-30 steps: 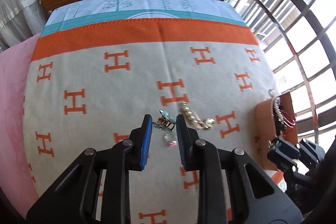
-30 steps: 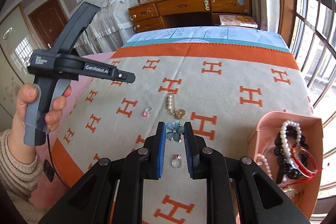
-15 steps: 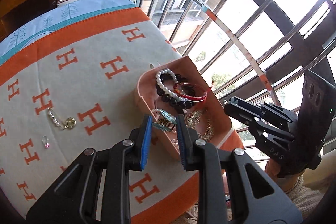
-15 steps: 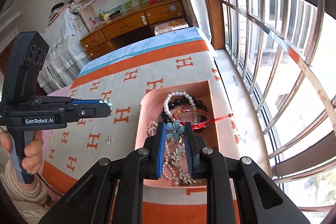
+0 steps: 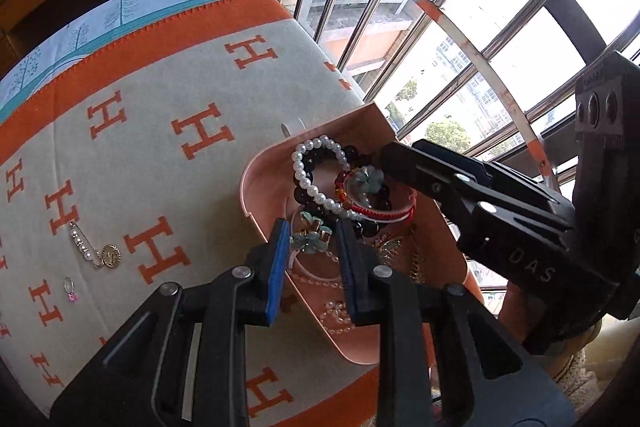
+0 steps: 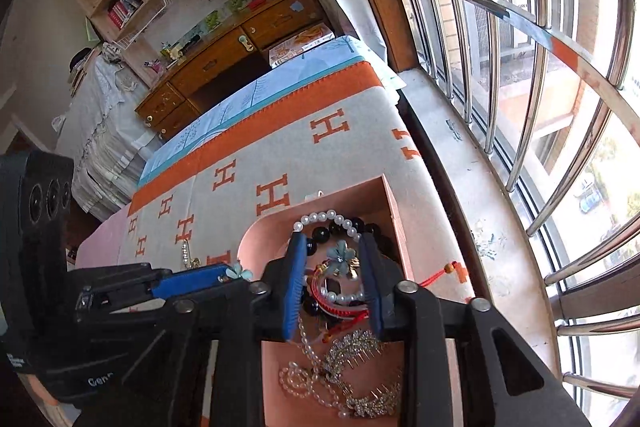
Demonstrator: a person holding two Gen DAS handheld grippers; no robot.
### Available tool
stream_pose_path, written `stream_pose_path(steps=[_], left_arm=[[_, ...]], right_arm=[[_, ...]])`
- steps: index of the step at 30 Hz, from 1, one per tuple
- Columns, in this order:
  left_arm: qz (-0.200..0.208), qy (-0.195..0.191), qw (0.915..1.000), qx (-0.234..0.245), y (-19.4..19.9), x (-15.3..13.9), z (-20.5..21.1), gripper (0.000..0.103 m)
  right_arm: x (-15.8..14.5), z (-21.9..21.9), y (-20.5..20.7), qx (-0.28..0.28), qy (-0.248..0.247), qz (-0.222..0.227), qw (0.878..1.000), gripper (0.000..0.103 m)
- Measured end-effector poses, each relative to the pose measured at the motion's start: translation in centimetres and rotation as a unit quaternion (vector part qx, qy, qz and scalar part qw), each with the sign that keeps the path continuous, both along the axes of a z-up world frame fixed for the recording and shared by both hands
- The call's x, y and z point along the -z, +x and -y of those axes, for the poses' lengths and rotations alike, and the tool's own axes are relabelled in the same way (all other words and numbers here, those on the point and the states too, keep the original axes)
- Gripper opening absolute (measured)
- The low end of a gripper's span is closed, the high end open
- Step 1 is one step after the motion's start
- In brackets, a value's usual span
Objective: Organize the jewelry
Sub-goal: 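Carry both brooches into the pink tray and open both grippers, then move both grippers back over the pearl safety pin and gold coin charm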
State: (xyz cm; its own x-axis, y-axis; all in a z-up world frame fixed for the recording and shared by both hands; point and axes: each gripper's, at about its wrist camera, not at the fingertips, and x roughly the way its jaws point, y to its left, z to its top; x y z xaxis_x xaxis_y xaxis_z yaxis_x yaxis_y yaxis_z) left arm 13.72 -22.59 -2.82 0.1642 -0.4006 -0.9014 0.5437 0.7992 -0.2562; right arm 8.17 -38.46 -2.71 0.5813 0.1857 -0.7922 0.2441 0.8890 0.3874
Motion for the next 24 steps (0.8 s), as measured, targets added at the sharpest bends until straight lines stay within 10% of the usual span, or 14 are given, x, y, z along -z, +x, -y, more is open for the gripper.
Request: stream_pose_path(steps=[3,18,24], left_arm=[[-0.004,0.006,0.9999,-0.011,0.4,0.1,-0.5,0.021],[0.049,0.011,0.9942,-0.095,-0.7,-1.4,-8.3,0.022],[0.073,0.015,0.9839,-0.162,-1.7,-1.3,-12.5,0.042]], right_arm=[[0.1,0.5,1.1,0.020,0.005,0.008,1.000,0.058],[-1.0,-4.5,-0.1,-0.029,-0.058,0.029,0.997,0.058],[-1.3,-7.2,-0.9,-0.063,-0.064,0.037,0.995,0.058]])
